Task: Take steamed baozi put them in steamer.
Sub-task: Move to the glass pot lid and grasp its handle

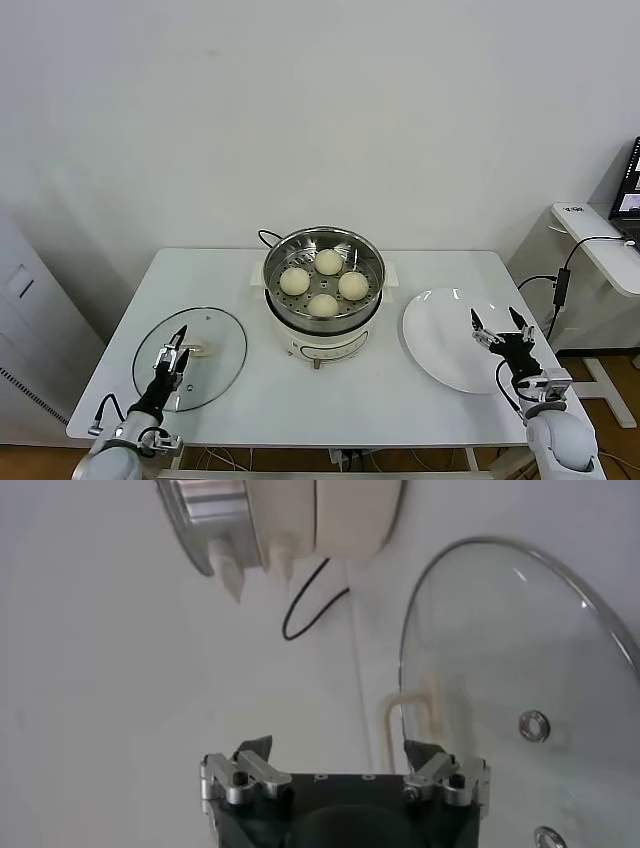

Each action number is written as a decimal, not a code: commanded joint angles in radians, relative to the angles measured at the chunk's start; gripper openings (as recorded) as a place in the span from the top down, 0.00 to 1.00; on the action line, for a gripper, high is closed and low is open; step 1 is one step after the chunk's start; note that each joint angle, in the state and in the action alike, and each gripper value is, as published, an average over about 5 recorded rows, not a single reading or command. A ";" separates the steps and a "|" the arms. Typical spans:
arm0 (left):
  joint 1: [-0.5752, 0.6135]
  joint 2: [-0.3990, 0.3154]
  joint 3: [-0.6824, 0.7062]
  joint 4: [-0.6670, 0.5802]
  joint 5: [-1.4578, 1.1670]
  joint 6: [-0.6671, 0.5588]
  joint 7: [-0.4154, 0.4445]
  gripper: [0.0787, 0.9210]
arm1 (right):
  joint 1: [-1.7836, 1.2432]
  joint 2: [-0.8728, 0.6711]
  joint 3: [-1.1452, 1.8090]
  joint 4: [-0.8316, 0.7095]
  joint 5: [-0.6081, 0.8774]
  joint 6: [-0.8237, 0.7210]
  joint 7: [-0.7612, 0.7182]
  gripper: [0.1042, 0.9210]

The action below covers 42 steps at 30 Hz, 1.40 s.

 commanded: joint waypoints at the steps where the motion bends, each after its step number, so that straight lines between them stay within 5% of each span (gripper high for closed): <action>1: -0.077 -0.015 0.002 0.078 0.018 0.004 -0.003 0.12 | -0.003 0.005 0.001 -0.004 -0.010 0.004 -0.005 0.12; 15: -0.115 -0.042 0.015 0.122 -0.011 -0.004 0.003 0.15 | -0.004 0.002 0.005 -0.006 -0.012 0.006 -0.011 0.12; 31: -0.068 -0.008 0.002 -0.002 -0.078 0.012 0.027 0.68 | -0.002 0.011 0.002 -0.005 -0.022 0.005 -0.015 0.12; 38: -0.070 0.075 -0.023 -0.149 -0.206 0.065 0.102 0.92 | -0.005 0.008 0.008 0.005 -0.020 0.007 -0.017 0.12; 42: -0.092 0.141 -0.028 -0.233 -0.288 0.120 0.161 0.96 | -0.007 0.009 0.010 0.009 -0.018 0.010 -0.020 0.12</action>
